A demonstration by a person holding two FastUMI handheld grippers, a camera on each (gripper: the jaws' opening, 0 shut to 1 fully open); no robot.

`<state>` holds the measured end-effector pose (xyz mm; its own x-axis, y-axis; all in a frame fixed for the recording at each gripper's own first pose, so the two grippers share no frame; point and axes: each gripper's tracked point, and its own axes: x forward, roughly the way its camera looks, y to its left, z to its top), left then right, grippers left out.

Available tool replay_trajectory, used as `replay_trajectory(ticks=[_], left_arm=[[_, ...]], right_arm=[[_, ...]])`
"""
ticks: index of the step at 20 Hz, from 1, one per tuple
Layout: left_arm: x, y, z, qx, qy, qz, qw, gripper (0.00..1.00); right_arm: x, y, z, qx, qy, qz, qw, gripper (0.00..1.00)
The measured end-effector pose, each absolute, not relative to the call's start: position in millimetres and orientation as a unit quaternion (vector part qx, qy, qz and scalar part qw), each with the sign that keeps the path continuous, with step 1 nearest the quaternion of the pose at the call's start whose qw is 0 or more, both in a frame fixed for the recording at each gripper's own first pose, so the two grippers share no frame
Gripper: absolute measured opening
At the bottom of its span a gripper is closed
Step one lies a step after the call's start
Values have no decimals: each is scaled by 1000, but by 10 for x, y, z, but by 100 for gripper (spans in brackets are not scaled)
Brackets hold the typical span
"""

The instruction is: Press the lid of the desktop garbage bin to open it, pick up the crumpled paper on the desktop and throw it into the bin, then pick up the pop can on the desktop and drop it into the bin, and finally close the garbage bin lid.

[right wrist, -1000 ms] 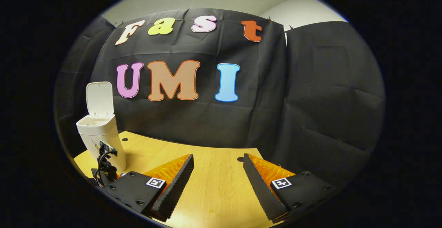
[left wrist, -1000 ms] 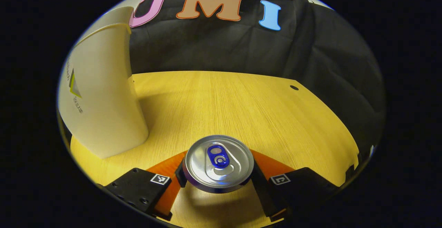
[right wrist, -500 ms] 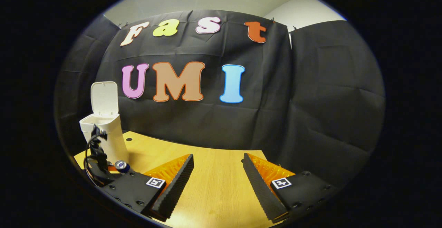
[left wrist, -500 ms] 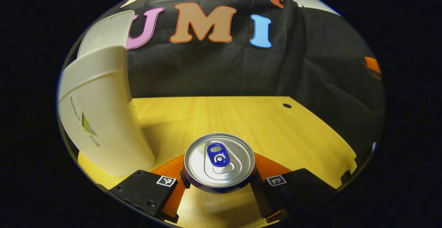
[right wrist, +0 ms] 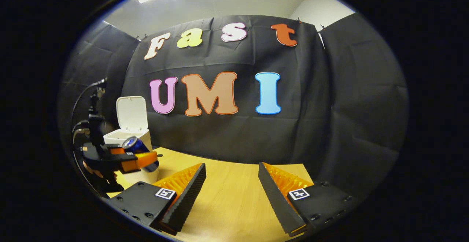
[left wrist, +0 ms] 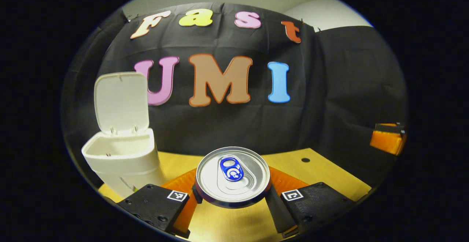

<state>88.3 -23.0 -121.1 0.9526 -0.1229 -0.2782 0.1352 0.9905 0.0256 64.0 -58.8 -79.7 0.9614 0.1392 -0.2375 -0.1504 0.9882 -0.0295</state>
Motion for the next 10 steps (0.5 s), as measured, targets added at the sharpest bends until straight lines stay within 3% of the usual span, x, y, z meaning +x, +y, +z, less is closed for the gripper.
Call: replay_trajectory(ticks=[3,8,10], left_arm=[[1038,-80,-733,31,101,-70,992,77],[1312,402,-255,66,53,-38,996,77],[1395,607,-197,73,48,-20,996,77]], right_arm=[[624,-461,-897,-1,126,60,990,100],[570,-268,-956,-3,130,51,990,92],[576,-241,-989,-6,134,48,990,96]])
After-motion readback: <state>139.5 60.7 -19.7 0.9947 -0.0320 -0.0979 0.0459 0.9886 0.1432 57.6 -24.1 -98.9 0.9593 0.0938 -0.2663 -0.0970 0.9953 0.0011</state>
